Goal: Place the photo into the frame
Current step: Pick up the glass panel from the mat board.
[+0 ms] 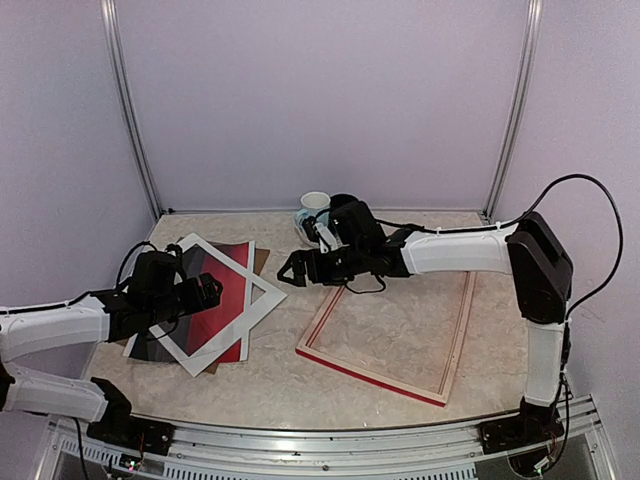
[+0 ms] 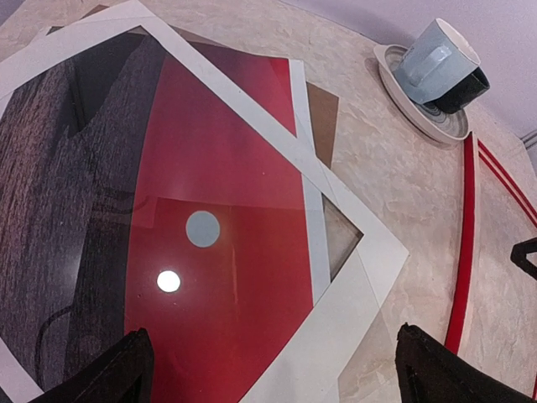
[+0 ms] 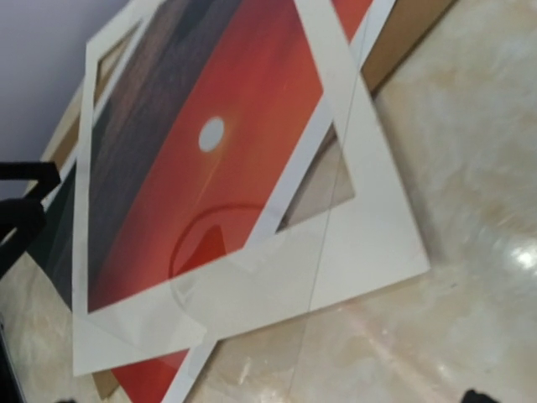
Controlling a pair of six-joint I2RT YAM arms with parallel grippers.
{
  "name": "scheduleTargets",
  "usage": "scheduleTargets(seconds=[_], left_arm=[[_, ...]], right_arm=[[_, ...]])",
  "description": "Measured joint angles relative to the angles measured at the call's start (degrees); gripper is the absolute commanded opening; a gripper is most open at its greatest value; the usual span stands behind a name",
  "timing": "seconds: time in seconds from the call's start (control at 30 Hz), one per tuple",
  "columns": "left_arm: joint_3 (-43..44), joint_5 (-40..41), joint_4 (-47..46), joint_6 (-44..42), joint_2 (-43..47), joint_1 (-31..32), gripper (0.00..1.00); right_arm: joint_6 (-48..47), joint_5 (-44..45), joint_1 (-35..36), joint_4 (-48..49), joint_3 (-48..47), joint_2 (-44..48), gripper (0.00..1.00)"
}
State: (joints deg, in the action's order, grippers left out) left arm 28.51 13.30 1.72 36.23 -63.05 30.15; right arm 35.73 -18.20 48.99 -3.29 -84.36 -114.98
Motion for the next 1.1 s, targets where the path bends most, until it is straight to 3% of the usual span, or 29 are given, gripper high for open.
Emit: scheduleTargets(seconds=[0.53,1.1], left_arm=[[-4.3,-2.5,-6.7,2.8,-2.4,1.5,0.99],[-7.2,-3.1,-10.1,4.0,-4.2,3.4,0.99]], right_arm=[[1.7,-3.3,3.0,-3.4,-7.4,-9.6,0.99],[3.1,-3.7,4.4,-5.7,-11.9,-13.7,0.99]])
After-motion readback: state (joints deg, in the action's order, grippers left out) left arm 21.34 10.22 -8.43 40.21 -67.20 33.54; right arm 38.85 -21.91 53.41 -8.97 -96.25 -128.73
